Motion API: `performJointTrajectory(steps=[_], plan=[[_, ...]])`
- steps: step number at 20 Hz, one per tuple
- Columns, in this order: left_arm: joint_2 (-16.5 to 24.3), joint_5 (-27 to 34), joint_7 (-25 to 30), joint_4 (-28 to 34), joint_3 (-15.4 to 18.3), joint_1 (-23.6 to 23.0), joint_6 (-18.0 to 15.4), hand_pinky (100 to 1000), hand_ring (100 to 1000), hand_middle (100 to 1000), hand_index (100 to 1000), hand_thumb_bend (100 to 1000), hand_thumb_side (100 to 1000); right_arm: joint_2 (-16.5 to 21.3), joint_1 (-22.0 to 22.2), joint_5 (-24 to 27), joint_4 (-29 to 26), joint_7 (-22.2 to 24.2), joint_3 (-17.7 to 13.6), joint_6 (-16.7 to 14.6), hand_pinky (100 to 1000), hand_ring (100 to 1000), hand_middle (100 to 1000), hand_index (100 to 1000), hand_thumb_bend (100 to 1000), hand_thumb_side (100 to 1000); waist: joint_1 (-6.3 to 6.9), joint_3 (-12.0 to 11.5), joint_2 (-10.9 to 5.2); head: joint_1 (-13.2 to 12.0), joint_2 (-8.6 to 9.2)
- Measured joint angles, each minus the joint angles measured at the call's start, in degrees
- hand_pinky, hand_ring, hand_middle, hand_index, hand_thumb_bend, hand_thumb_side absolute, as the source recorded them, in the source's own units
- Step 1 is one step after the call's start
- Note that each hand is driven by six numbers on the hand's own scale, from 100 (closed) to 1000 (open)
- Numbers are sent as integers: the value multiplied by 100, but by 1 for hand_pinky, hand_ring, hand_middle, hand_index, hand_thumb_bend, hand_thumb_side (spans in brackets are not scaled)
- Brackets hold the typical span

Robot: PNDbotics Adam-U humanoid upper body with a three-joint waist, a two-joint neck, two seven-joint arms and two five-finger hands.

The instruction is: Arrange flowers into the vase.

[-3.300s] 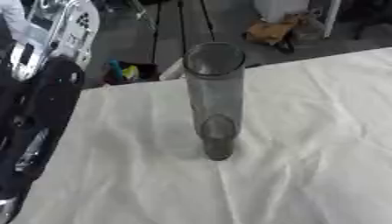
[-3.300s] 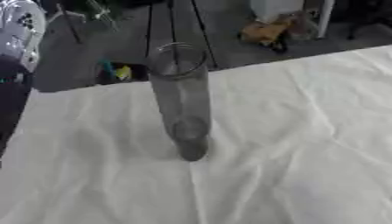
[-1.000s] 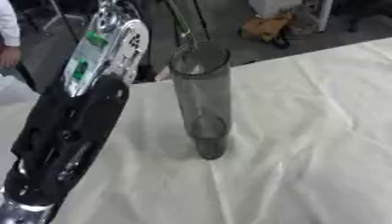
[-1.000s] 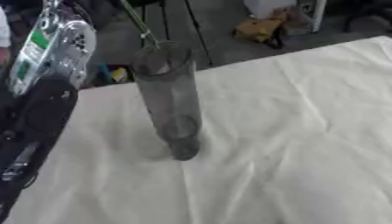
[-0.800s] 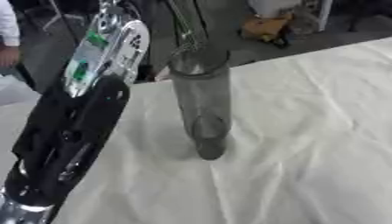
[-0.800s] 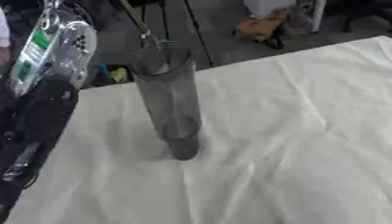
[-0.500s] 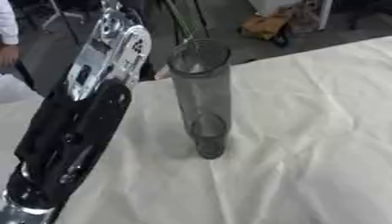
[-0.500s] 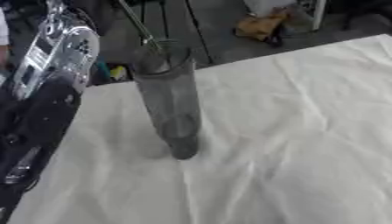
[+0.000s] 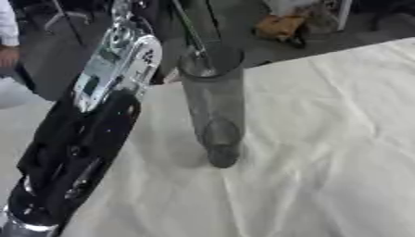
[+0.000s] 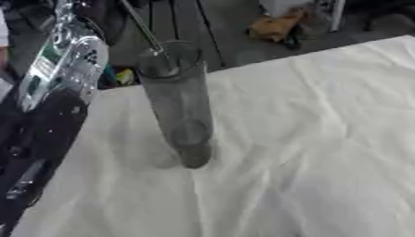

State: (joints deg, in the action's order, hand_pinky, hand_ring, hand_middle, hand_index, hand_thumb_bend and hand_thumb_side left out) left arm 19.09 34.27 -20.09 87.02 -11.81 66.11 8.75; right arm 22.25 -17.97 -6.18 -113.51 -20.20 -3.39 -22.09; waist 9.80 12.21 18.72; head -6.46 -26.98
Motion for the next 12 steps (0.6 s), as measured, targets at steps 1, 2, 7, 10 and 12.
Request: performJointTrajectory(steps=[1, 2, 7, 10, 12], plan=[[0, 0, 4, -6, 0, -13, 6, 100, 100, 100, 103, 100, 729, -6, 0, 0, 0, -1, -8, 1, 516, 661, 564, 810, 100, 808, 0, 0, 0, 2, 0], [0, -2, 6, -19, 0, -17, 9, 100, 100, 100, 105, 100, 733, -15, 0, 0, 0, -4, -12, 4, 516, 662, 564, 810, 100, 808, 0, 0, 0, 3, 1], [0, -109, 35, -71, -2, -65, 2, 100, 100, 100, 123, 100, 778, -30, 0, 0, 0, -14, -15, 13, 516, 662, 564, 810, 100, 807, 0, -1, 0, 6, 1], [0, -255, 93, -139, -2, -98, -16, 100, 100, 100, 125, 100, 782, -30, 1, 0, 0, -25, -32, 20, 516, 662, 563, 810, 100, 807, 0, -1, 0, 15, 1], [0, -355, 137, -180, -3, -111, -24, 100, 100, 100, 130, 100, 794, -30, 1, 0, 0, -26, -45, 21, 516, 662, 563, 810, 100, 806, 0, -1, 0, 25, 1]])
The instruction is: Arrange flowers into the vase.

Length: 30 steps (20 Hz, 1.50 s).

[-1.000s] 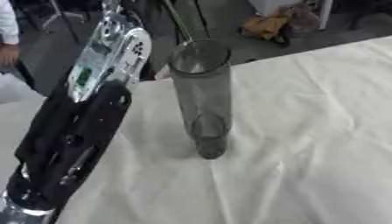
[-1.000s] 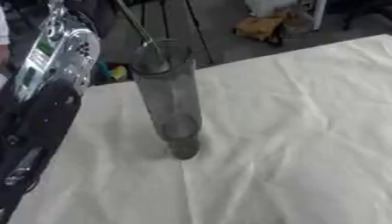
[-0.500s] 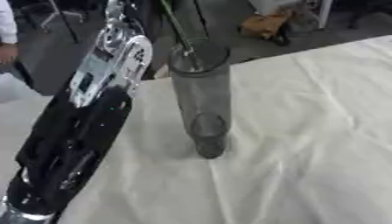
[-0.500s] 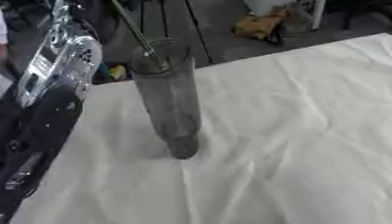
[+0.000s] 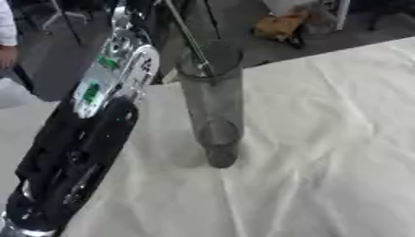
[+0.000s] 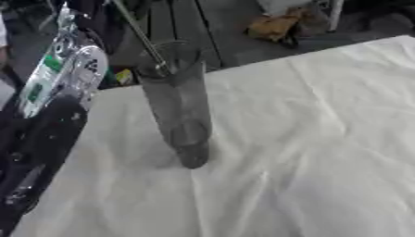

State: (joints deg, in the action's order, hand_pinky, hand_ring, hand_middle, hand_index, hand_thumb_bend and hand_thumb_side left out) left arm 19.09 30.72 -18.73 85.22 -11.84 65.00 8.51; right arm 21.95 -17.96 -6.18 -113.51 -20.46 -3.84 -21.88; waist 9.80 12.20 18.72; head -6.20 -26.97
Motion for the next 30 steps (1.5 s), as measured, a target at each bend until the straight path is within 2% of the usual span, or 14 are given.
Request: performJointTrajectory(steps=[5, 8, 16, 24, 27, 30], plan=[[0, -230, 105, -51, -28, -4, -12, 100, 100, 100, 158, 100, 817, -4, 1, 0, 0, -4, -2, 4, 516, 662, 563, 810, 100, 805, 0, 1, 0, 10, 0], [5, -493, 171, -84, -32, -32, 39, 100, 100, 100, 163, 100, 799, -4, 6, 0, 0, -15, -4, 13, 516, 662, 562, 810, 100, 804, 0, 0, 0, 21, 0], [157, -1829, 319, -135, -66, -105, 204, 100, 100, 100, 165, 100, 734, -5, 33, -1, 0, -52, -36, 41, 515, 662, 560, 809, 100, 802, 0, -22, 0, 40, -2], [331, -2942, 543, -106, -102, -157, 103, 100, 100, 100, 184, 100, 668, -6, 51, -6, 0, -58, -37, 43, 515, 661, 559, 809, 100, 795, 0, -52, 0, 57, -14], [392, -3326, 728, -69, -104, -182, 40, 100, 100, 100, 188, 100, 675, -7, 82, -8, 0, -55, -37, 48, 515, 661, 559, 809, 100, 794, 0, -60, 0, 71, -19], [413, -3549, 906, -64, -105, -203, 34, 100, 100, 100, 233, 100, 731, -7, 82, -10, 0, -56, -37, 53, 515, 661, 559, 809, 100, 791, 0, -74, 0, 74, -20]])
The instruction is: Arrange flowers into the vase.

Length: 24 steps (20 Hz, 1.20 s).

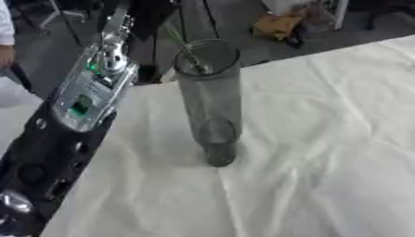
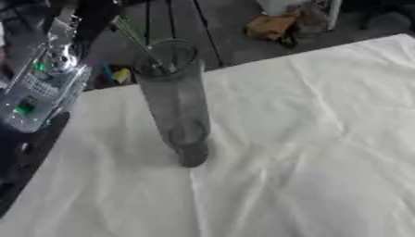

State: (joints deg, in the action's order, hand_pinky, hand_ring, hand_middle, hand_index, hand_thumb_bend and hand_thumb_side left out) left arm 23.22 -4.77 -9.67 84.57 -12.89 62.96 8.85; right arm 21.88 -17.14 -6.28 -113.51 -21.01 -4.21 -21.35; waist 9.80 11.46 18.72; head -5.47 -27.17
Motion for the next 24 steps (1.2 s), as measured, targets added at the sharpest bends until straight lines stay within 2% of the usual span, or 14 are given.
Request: performJointTrajectory(steps=[6, 12, 18, 24], plan=[[1, 32, 298, -4, 0, -20, 166, 100, 100, 100, 284, 100, 788, 0, 0, 0, 0, -6, 0, 7, 515, 661, 559, 809, 100, 790, 0, -13, 0, 3, 0], [1, 302, 578, -4, 0, -20, 378, 100, 100, 218, 383, 100, 826, 0, 0, 0, 0, -5, 0, 15, 515, 661, 558, 809, 100, 786, 0, -23, 0, 3, 0], [9, 284, 786, -4, 0, -20, 493, 100, 119, 243, 397, 100, 770, 0, 0, 1, 0, 10, 1, 49, 515, 661, 557, 809, 100, 784, 0, -45, 0, 6, 0], [101, -62, 1002, -38, 0, -20, 509, 115, 154, 272, 419, 100, 720, 0, 6, 4, 0, 28, 1, 71, 514, 661, 556, 809, 100, 780, 0, -47, -4, 8, 0]])
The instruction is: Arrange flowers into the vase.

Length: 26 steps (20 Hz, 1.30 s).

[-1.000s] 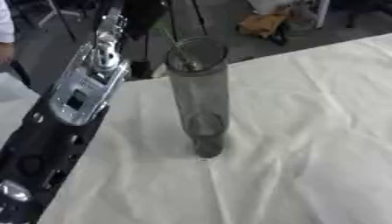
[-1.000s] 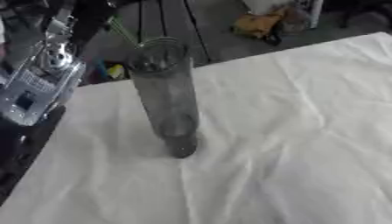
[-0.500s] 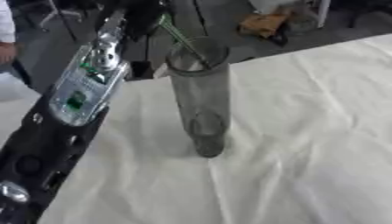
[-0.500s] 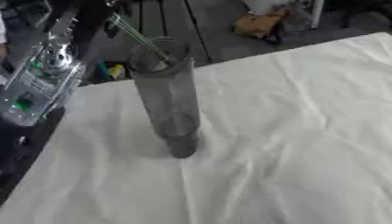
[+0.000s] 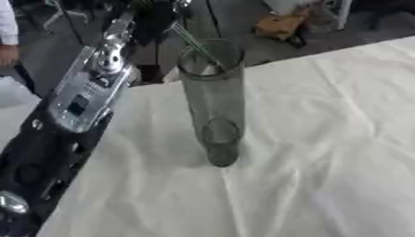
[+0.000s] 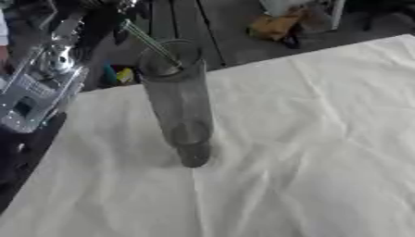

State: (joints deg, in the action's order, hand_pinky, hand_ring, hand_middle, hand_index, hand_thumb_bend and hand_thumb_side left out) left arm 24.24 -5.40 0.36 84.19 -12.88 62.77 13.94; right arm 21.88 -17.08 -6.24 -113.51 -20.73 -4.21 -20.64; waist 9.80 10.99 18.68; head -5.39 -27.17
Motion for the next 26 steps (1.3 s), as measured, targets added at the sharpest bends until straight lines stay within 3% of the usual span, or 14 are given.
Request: performJointTrajectory(steps=[9, 12, 16, 26], plan=[[63, -793, 281, 2, 0, 1, -197, 225, 288, 406, 509, 100, 723, 0, 28, 13, 0, 8, 0, 29, 514, 661, 553, 808, 100, 776, 17, -1, -2, 0, 0], [88, -854, 348, 2, 0, 1, -213, 264, 327, 442, 530, 100, 734, 0, 28, 20, 0, 12, 0, 36, 514, 661, 552, 808, 100, 776, 17, 0, -2, 0, 0], [93, -873, 437, -8, 1, 1, -208, 337, 453, 546, 572, 100, 747, 0, 28, 32, 0, 12, 0, 36, 514, 662, 552, 808, 100, 775, 17, 8, -2, -2, 1], [94, -850, 701, -55, 0, 18, -209, 454, 563, 649, 665, 100, 764, -1, 29, 32, 0, 16, 0, 62, 514, 662, 550, 808, 100, 774, 48, 28, -2, -8, 2]])
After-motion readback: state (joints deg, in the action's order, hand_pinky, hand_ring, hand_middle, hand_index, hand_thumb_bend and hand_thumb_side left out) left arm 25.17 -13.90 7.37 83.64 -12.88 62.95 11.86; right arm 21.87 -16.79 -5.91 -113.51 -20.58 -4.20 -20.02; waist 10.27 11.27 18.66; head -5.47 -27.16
